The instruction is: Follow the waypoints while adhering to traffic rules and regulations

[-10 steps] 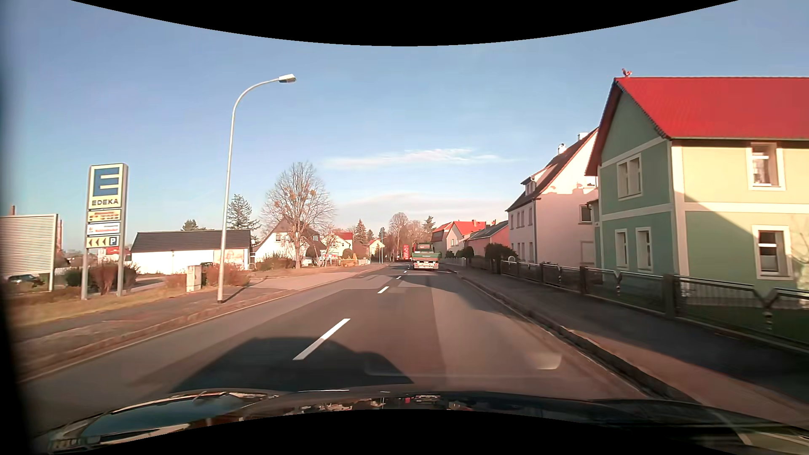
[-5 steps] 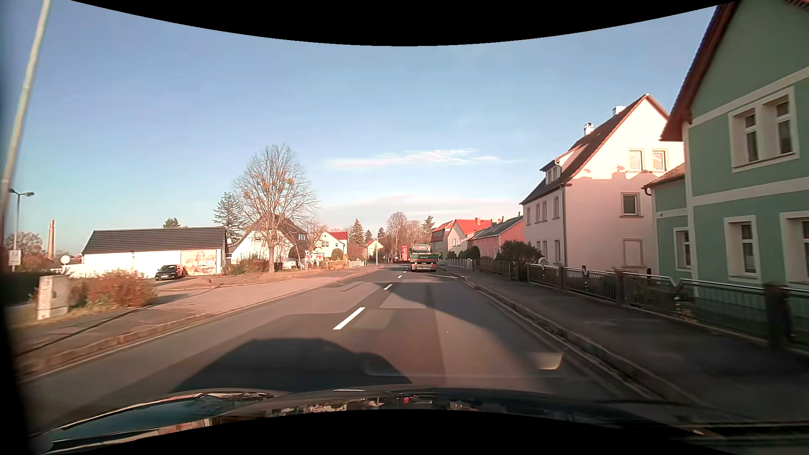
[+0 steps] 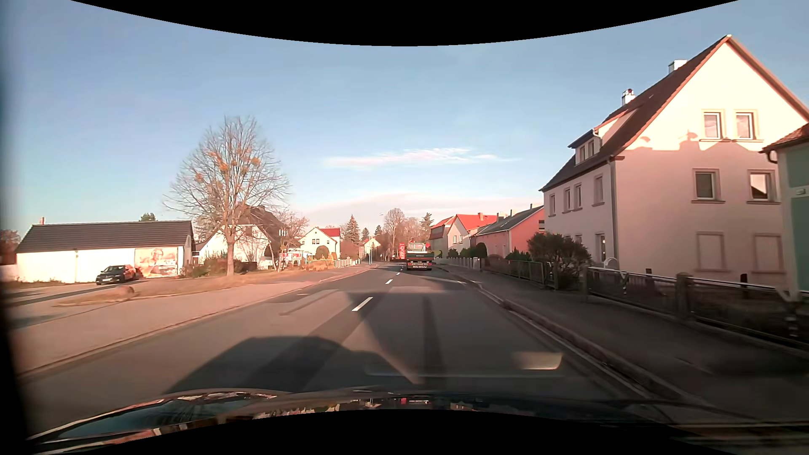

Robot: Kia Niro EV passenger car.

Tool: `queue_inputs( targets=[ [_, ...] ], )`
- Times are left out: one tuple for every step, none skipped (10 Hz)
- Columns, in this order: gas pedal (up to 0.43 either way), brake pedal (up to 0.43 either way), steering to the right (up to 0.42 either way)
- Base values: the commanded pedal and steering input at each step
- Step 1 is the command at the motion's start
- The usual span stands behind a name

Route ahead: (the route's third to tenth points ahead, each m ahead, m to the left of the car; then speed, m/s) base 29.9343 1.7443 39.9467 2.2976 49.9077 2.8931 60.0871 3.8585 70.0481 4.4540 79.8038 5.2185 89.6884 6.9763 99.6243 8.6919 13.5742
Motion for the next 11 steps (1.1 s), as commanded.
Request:
queue_inputs(
  targets=[
    [0.118,0.0,0.0],
    [0.118,0.0,-0.001],
    [0.118,0.0,-0.001],
    [0.118,0.0,-0.002],
    [0.118,0.0,-0.002],
    [0.118,0.0,-0.002],
    [0.118,0.0,-0.003],
    [0.118,0.0,-0.004],
    [0.118,0.0,-0.004],
    [0.118,0.0,-0.005],
    [0.118,0.0,-0.005]
  ],
)
